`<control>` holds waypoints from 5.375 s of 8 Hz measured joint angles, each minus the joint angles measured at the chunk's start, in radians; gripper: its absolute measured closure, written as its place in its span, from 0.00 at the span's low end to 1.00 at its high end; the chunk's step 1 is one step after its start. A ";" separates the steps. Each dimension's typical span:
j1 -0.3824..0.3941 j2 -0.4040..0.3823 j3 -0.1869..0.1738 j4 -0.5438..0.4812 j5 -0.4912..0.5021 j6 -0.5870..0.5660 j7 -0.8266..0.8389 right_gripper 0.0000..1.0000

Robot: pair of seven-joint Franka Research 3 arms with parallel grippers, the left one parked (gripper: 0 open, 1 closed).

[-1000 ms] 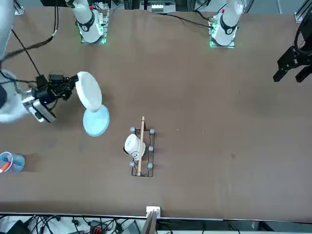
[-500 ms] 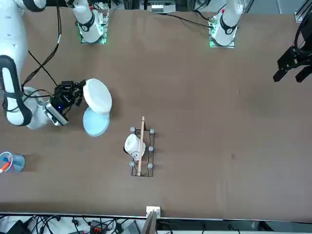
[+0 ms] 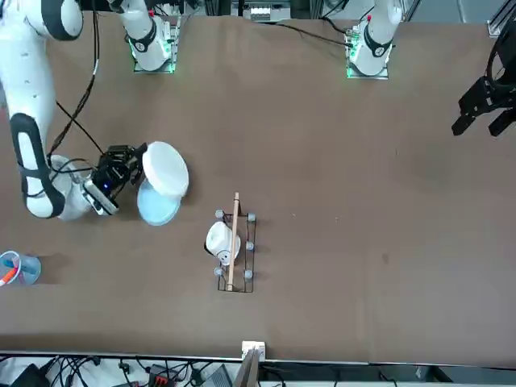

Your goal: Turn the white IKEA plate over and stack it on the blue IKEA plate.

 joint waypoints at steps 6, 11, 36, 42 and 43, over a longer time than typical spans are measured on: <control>-0.026 0.096 -0.013 0.125 -0.051 0.056 -0.035 0.93; -0.027 0.103 -0.013 0.130 -0.088 0.090 -0.052 0.56; 0.367 -0.428 -0.082 -0.024 -1.056 0.991 1.377 0.00; 0.452 -0.444 -0.088 -0.315 -1.097 1.328 1.653 0.00; 0.452 -0.444 -0.092 -0.345 -1.097 1.359 1.655 0.00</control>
